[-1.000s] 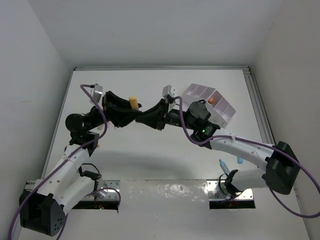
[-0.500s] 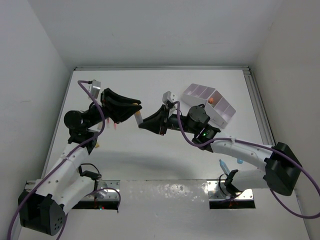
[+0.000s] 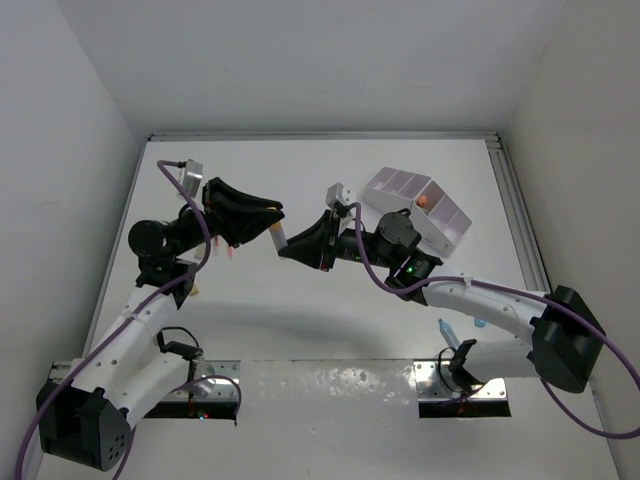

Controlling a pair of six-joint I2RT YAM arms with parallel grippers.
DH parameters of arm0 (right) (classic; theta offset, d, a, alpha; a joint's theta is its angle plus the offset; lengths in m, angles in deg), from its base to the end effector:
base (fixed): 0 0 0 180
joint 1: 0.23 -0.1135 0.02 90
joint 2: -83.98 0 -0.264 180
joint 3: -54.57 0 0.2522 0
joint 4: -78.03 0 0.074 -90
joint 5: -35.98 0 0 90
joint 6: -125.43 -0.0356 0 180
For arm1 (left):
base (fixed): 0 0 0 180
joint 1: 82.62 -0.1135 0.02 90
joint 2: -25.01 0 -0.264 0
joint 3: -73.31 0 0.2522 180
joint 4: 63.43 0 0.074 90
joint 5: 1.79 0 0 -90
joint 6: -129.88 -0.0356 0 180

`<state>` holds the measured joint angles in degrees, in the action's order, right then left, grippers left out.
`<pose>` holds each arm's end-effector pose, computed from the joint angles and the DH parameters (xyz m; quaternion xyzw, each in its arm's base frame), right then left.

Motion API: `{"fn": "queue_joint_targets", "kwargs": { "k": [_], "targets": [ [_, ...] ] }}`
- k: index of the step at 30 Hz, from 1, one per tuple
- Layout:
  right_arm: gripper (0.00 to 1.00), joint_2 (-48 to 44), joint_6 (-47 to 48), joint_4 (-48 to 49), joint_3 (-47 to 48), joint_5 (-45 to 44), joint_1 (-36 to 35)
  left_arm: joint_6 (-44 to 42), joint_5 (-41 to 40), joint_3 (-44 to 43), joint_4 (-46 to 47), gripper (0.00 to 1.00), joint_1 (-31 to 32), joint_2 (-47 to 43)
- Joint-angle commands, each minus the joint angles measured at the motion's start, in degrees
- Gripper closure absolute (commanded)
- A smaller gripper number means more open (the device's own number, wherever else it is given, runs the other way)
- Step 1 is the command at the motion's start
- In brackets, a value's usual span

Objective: Sort the stationery into containers
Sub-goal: Close the pen cap on the pen.

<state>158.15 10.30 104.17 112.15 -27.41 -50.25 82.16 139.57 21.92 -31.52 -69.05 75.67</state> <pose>0.1767 0.2356 0.3130 -0.3070 0.5758 0.5709 0.4983 0.1741 -0.0706 0.3728 0.2611 0.5133 -0.5540 0.6012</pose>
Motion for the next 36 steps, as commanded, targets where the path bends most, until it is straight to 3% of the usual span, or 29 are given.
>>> {"fn": "queue_joint_targets", "kwargs": {
  "k": [1,27,29,32,36],
  "targets": [
    [1.0,-0.87,-0.28,3.43,0.49,0.02,0.18,-0.44,0.24,-1.66,1.97,1.0,0.24,-0.47],
    [1.0,2.03,-1.77,3.6,-2.06,-0.42,0.01,-2.47,-0.55,-2.54,2.85,1.0,0.24,0.23],
    [1.0,1.77,-1.68,3.87,-1.72,-0.59,-0.08,-2.56,-0.11,-2.36,2.15,0.93,0.24,0.15],
    [1.0,1.15,-1.33,4.31,-1.01,-0.68,-0.08,-2.56,0.41,-2.1,1.18,0.69,0.24,-0.03],
    [1.0,0.36,-1.51,5.8,-0.83,-1.65,0.36,-2.64,0.68,-1.75,0.39,0.56,0.24,-0.29]
  ]
}}
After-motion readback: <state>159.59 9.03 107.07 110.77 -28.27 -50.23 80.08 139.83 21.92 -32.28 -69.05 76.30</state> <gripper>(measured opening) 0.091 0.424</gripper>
